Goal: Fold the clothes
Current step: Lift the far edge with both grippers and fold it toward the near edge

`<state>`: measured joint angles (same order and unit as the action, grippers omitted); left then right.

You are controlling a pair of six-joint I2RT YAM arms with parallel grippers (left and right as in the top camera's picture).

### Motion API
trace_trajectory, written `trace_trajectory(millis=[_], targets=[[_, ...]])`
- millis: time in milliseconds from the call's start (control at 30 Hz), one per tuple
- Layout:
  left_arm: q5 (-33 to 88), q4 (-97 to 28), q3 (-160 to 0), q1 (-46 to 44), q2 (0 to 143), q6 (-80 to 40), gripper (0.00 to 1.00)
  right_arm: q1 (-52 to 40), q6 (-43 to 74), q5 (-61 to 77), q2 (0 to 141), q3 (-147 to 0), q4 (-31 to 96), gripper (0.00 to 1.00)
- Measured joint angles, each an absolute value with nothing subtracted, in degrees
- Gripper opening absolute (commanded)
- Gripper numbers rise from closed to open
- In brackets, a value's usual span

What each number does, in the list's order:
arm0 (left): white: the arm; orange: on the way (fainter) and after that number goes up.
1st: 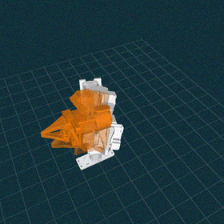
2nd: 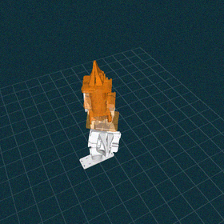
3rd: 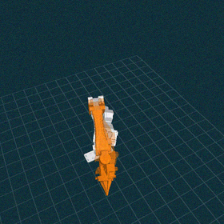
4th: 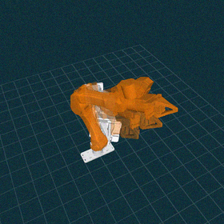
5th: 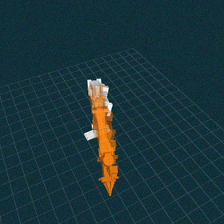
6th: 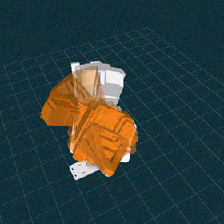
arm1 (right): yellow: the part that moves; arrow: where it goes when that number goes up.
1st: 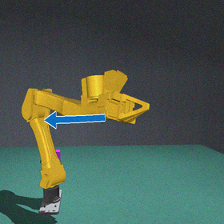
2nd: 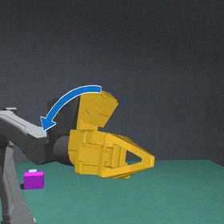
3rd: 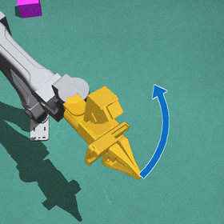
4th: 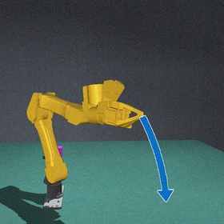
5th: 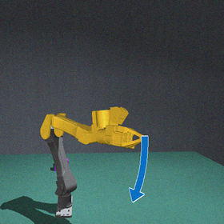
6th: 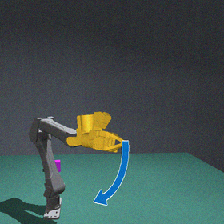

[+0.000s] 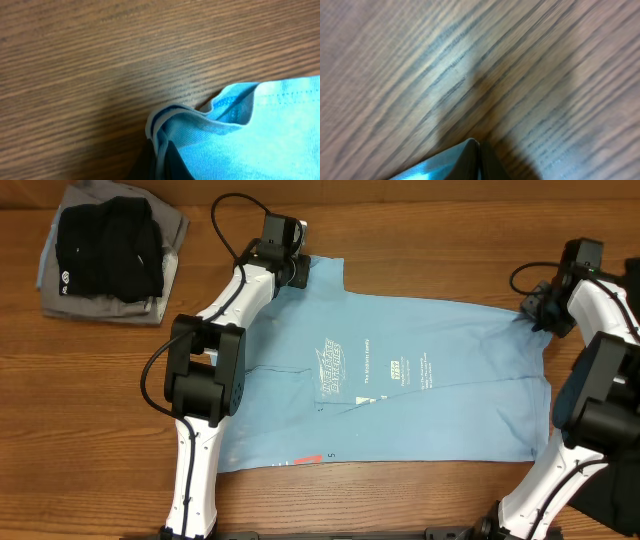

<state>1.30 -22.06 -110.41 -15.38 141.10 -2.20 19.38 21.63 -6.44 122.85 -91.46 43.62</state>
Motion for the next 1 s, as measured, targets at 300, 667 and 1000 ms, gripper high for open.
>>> trace_trajectory(millis=[300, 667, 1000], targets=[[1.3, -28.9, -110.2, -15.4, 135.9, -2.6, 0.04, 19.4, 25.4, -5.7, 115.5, -91.5, 47.0, 0.04], [1.9, -45.7, -110.3, -15.4, 117.5, -2.6, 0.04, 19.4, 30.7, -0.1, 102.6, -91.7, 60.6, 0.04], [3.9, -65.4, -110.2, -15.4, 114.3, -3.0, 0.04, 19.4, 33.5, 1.3, 101.0, -91.7, 73.1, 0.04]])
